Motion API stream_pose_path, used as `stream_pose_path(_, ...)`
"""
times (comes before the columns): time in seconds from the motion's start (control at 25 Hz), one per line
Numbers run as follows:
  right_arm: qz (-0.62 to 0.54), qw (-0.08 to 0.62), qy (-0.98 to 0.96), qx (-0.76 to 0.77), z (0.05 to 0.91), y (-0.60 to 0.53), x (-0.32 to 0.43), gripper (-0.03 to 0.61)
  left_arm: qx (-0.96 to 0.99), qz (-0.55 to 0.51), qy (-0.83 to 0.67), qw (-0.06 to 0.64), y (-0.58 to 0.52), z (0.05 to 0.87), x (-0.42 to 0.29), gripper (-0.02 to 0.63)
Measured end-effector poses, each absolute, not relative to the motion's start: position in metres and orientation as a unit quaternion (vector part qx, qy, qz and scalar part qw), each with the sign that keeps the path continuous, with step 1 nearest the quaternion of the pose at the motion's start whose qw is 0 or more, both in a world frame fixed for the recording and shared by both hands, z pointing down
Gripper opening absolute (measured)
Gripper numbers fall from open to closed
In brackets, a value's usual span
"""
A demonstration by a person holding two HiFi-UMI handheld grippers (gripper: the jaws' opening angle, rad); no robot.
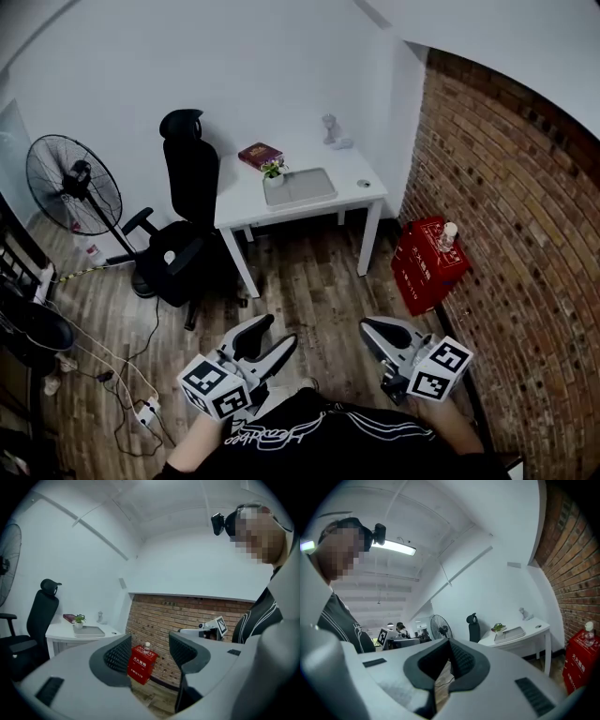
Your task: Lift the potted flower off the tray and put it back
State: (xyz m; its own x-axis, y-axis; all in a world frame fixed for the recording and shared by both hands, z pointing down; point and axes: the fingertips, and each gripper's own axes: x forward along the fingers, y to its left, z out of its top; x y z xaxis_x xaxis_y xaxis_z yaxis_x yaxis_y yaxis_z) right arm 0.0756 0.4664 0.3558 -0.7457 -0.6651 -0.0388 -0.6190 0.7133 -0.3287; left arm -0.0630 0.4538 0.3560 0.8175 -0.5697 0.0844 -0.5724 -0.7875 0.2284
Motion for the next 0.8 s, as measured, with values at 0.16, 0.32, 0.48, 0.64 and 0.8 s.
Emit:
stream_pose_path(0.16, -0.165, 0.075, 0.919, -0.350, 0.371, 0.451, 0.075, -0.003, 0.941, 0.021, -0.314, 0.122, 0.431, 0.376, -0.067, 0.312)
stream_pose_path(0.32, -0.175, 0.068, 0.915, -0.358, 0.383, 0.424, 0.078, -0.003, 0.937, 0.028, -0.326, 0.123, 0.393, 0.391, -0.067, 0.334)
stream_pose_path(0.48, -0.180, 0.069, 0.910, -0.366, 0.388, 0.382, 0.086, -0.003, 0.930, 0.026, -0.346, 0.122, 0.341, 0.400, -0.067, 0.347)
stream_pose_path(0.64, -0.190, 0.069, 0.905, -0.374, 0.394, 0.325, 0.090, -0.003, 0.925, 0.027, -0.353, 0.137, 0.276, 0.411, -0.068, 0.350)
stream_pose_path(0.8, -0.208, 0.067, 0.900, -0.378, 0.399, 0.253, 0.093, -0.003, 0.921, 0.040, -0.358, 0.148, 0.200, 0.420, -0.067, 0.354)
